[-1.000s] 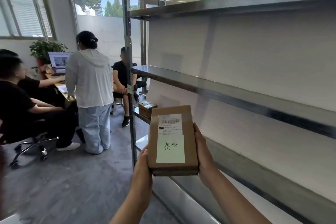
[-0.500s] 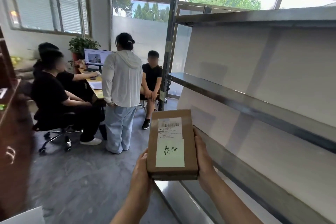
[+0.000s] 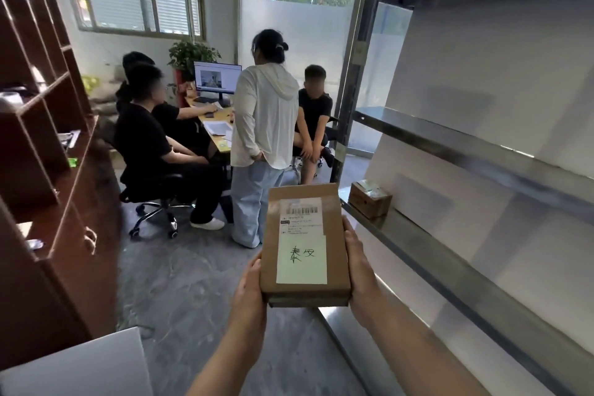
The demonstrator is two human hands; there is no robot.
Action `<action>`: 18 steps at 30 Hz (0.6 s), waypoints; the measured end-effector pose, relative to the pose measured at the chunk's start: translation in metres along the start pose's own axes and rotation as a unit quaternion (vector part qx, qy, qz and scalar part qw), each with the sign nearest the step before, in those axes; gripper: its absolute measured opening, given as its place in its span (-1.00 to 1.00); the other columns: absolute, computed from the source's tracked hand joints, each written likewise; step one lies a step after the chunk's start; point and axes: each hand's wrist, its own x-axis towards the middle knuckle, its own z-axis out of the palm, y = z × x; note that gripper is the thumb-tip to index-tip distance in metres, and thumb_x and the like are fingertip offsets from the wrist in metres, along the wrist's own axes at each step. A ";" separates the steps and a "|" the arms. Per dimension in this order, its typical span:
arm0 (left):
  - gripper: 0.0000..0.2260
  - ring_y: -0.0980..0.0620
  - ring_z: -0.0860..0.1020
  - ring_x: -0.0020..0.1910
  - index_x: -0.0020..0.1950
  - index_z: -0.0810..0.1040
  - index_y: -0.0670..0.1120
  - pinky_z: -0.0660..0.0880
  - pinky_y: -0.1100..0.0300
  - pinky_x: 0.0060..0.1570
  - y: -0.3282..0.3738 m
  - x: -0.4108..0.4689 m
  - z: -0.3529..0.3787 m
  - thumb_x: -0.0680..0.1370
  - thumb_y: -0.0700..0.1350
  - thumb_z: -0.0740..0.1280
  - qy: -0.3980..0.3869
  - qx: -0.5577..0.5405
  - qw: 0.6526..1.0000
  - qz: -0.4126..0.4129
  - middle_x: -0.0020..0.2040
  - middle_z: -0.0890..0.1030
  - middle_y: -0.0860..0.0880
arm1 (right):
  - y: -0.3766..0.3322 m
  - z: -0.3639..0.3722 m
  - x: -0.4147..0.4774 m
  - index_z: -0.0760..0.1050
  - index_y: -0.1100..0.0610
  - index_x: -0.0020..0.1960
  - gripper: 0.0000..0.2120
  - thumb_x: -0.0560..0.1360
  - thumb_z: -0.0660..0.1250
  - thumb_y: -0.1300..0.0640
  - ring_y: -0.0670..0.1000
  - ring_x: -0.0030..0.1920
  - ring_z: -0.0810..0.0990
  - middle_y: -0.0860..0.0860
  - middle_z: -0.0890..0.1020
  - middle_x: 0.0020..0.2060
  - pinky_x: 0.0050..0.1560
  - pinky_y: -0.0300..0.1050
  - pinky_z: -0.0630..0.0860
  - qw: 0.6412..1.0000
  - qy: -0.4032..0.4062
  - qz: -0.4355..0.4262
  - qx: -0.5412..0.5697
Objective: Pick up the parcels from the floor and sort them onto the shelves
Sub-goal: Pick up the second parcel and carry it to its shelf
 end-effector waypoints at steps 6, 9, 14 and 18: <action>-0.64 0.07 0.68 0.14 0.27 0.62 0.19 0.49 0.06 0.07 0.011 0.024 -0.027 0.59 0.20 0.15 0.051 0.017 0.999 0.007 0.16 0.74 0.01 | 0.016 0.029 0.036 0.54 -0.25 0.26 -0.66 0.71 0.02 -0.08 0.13 0.17 0.70 0.10 0.70 0.19 0.17 0.13 0.65 0.999 -0.034 0.000 0.011; -0.66 0.03 0.67 0.17 0.31 0.60 0.12 0.50 0.05 0.09 0.014 0.037 -0.029 0.68 0.12 0.12 0.071 0.028 0.997 0.016 0.17 0.73 0.00 | 0.023 0.032 0.057 0.52 -0.29 0.30 -0.67 0.71 0.03 -0.12 0.14 0.22 0.68 0.08 0.68 0.22 0.20 0.16 0.63 0.999 -0.050 0.015 0.015; -0.66 0.03 0.67 0.19 0.38 0.56 0.05 0.51 0.03 0.14 0.018 0.063 -0.021 0.73 0.02 0.07 0.104 0.037 0.994 0.023 0.19 0.73 -0.02 | 0.026 0.031 0.099 0.51 -0.26 0.35 -0.68 0.70 0.07 -0.13 0.13 0.26 0.64 0.09 0.59 0.34 0.27 0.18 0.58 0.998 -0.061 0.022 0.024; -0.66 0.01 0.66 0.22 0.39 0.54 0.03 0.52 0.03 0.17 0.021 0.083 -0.007 0.73 0.02 0.06 0.119 0.043 0.991 0.031 0.20 0.72 -0.03 | 0.020 0.023 0.129 0.45 -0.31 0.37 -0.69 0.67 0.11 -0.19 0.10 0.36 0.56 0.06 0.47 0.44 0.37 0.22 0.49 0.996 -0.080 0.025 0.025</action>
